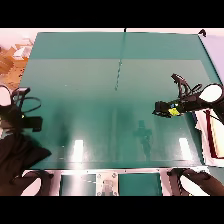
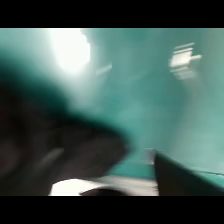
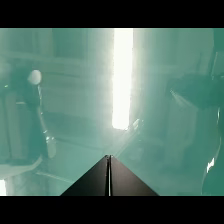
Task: Fold the shirts.
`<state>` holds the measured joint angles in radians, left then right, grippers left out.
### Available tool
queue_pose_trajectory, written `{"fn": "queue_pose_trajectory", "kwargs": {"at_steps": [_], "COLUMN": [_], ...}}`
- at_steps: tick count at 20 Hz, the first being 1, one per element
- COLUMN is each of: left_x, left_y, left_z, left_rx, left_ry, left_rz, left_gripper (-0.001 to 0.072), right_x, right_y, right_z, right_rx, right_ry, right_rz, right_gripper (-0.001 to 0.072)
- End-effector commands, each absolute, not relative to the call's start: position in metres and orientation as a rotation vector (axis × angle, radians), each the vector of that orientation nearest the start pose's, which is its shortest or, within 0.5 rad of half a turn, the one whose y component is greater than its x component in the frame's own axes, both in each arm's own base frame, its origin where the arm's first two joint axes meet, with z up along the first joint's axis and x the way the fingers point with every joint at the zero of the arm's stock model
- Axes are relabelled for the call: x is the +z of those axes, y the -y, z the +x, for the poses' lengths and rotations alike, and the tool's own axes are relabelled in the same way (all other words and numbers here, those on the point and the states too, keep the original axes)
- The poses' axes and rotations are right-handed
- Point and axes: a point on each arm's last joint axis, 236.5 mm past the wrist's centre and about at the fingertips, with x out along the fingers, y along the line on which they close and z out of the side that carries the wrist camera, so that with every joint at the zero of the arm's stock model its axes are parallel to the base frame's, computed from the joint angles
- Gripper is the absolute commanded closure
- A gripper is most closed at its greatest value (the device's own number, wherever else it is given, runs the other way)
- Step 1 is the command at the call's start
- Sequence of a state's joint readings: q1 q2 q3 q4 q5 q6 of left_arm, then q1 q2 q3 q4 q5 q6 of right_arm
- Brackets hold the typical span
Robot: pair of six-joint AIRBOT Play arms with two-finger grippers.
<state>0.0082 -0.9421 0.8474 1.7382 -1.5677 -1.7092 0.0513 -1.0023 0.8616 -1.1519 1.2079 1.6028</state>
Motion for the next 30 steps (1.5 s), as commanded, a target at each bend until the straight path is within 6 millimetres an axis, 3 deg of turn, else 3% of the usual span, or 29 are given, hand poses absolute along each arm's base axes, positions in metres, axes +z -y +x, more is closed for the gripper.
{"fn": "queue_pose_trajectory", "kwargs": {"at_steps": [1,3,6,11,12,13,14,15,17,19,21,23,25,27,28,30], "left_x": [-0.009,-0.023,-0.039,-0.09,-0.097,-0.102,-0.103,-0.098,-0.082,-0.051,-0.01,0.043,0.102,0.155,0.17,0.164], "left_y": [-0.106,-0.123,-0.142,-0.139,-0.137,-0.136,-0.135,-0.135,-0.135,-0.126,-0.095,-0.04,0.041,0.124,0.162,0.223], "left_z": [0.158,0.143,0.137,0.137,0.136,0.138,0.14,0.141,0.16,0.193,0.238,0.289,0.33,0.354,0.36,0.365], "left_rx": [0.529,0.584,0.592,0.436,0.395,0.364,0.342,0.32,0.337,0.332,0.257,0.116,-0.1,-0.317,-0.41,-0.537], "left_ry": [-1.753,-1.779,-1.766,-1.711,-1.71,-1.705,-1.698,-1.717,-1.677,-1.607,-1.486,-1.298,-1.071,-0.844,-0.754,-0.71], "left_rz": [0.251,0.339,0.471,0.553,0.573,0.589,0.603,0.626,0.608,0.543,0.431,0.326,0.211,0.124,0.089,0.057], "left_gripper": [-0.0009,-0.0009,-0.0009,0.0017,0.019,0.0244,0.0352,0.0688,0.0689,0.0689,0.0689,0.0689,0.0689,0.0689,0.0688,0.0688], "right_x": [0.013,0.013,0.013,0.013,0.013,0.013,0.013,0.013,0.013,0.013,0.013,0.013,0.013,0.013,0.013,0.013], "right_y": [-0.105,-0.105,-0.105,-0.105,-0.105,-0.105,-0.105,-0.105,-0.105,-0.105,-0.105,-0.105,-0.105,-0.105,-0.105,-0.105], "right_z": [0.288,0.288,0.288,0.288,0.288,0.288,0.288,0.288,0.288,0.288,0.288,0.288,0.288,0.288,0.288,0.288], "right_rx": [0.252,0.252,0.252,0.252,0.252,0.252,0.252,0.252,0.252,0.252,0.252,0.252,0.252,0.252,0.252,0.252], "right_ry": [-1.344,-1.344,-1.344,-1.344,-1.344,-1.344,-1.344,-1.344,-1.344,-1.344,-1.344,-1.344,-1.345,-1.345,-1.344,-1.344], "right_rz": [0.382,0.382,0.382,0.382,0.382,0.382,0.382,0.382,0.382,0.382,0.382,0.382,0.382,0.382,0.382,0.382], "right_gripper": [0.0698,0.0698,0.0698,0.0698,0.0698,0.0698,0.0698,0.0698,0.0698,0.0698,0.0698,0.0698,0.0698,0.0698,0.0698,0.0698]}}
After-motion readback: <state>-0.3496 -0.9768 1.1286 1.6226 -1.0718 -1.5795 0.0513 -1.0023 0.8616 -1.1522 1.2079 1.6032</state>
